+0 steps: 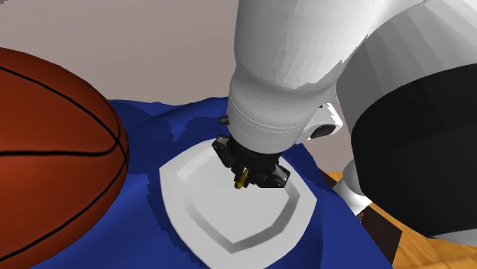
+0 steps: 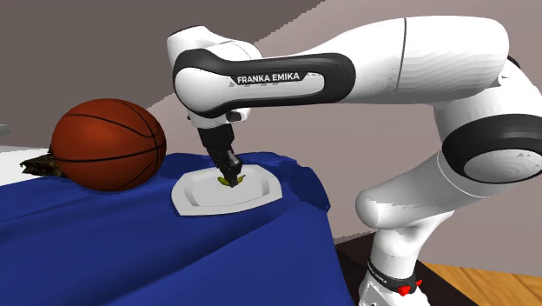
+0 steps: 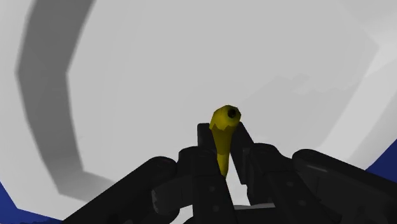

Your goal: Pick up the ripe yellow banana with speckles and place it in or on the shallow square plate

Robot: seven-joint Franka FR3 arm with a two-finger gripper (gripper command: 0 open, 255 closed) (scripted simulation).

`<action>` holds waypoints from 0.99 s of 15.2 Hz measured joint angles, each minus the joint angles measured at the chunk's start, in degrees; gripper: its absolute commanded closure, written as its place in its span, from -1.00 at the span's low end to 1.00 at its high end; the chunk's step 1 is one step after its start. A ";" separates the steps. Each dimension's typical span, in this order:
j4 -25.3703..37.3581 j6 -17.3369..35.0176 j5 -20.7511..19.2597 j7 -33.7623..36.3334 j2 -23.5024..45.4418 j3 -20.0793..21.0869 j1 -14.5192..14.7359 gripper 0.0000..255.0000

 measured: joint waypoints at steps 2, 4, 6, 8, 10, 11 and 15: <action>0.00 0.00 0.00 0.00 0.00 0.00 0.00 -1.00; 0.00 0.00 0.00 0.00 0.00 0.00 0.00 -1.00; 0.00 0.00 0.00 0.00 0.00 0.00 0.00 -1.00; 3.29 -2.23 -0.60 0.59 0.90 0.36 -0.99 -1.00; 8.01 -5.42 -1.46 1.36 2.28 1.04 -2.54 -1.00; 8.65 -5.97 -1.55 1.47 2.40 0.99 -2.61 -1.00; 9.37 -6.63 -1.72 1.51 2.55 0.88 -2.70 -1.00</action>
